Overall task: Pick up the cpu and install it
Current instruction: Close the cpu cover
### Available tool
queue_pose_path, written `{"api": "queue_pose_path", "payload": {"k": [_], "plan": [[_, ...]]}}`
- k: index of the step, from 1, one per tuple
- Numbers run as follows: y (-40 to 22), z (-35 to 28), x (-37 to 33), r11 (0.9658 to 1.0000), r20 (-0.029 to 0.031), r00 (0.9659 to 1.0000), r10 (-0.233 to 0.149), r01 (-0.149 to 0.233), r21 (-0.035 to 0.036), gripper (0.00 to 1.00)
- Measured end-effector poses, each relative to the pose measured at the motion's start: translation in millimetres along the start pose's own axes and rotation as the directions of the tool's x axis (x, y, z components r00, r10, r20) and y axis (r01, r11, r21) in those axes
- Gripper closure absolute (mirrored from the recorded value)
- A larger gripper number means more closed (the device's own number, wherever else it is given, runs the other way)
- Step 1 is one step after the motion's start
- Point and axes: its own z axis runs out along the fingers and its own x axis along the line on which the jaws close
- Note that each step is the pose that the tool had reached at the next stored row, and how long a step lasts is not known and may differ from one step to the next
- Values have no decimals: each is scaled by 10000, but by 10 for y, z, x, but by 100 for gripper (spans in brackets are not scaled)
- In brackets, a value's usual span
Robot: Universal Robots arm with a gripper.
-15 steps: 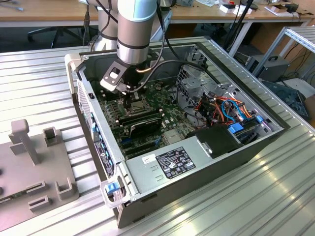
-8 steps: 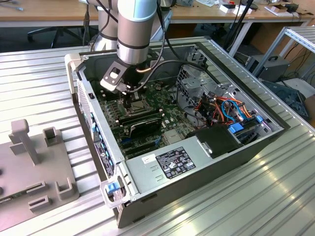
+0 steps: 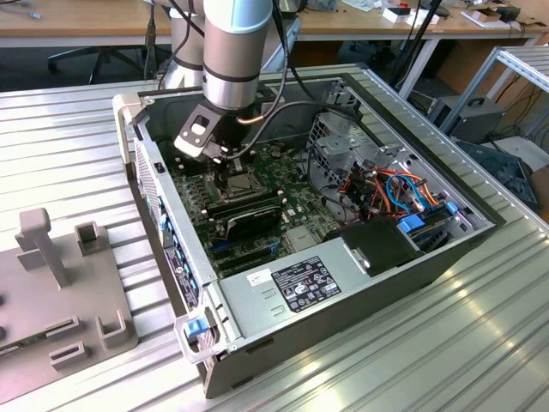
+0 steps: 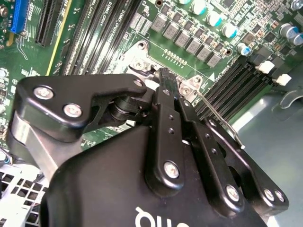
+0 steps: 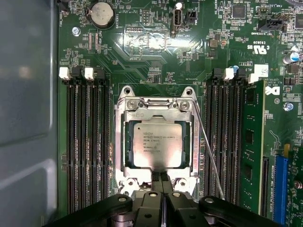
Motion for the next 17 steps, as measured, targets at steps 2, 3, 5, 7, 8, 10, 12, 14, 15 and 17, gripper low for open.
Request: {"api": "queue_pose_path", "payload": {"k": [2, 3, 5, 7, 8, 10, 12, 14, 15, 17], "plan": [[-2, 4, 0, 9997, 43, 9997, -242, 242, -6, 89], [-4, 11, 1, 9996, 49, 9996, -273, 273, -6, 89], [-13, 22, 1, 9996, 52, 9996, -278, 278, -5, 89], [-17, 30, 2, 9996, 50, 9996, -278, 278, -6, 89], [-19, 41, 1, 9996, 52, 9996, -279, 279, -5, 89], [-20, 50, 1, 9996, 57, 9996, -278, 278, -2, 89], [-20, 53, 2, 9996, 52, 9996, -278, 278, -4, 89], [-19, 53, 2, 9996, 52, 9996, -277, 277, -5, 89], [-19, 51, 2, 9996, 51, 9996, -277, 277, -6, 89], [-18, 29, 3, 9996, 42, 9996, -277, 277, -13, 89]]}}
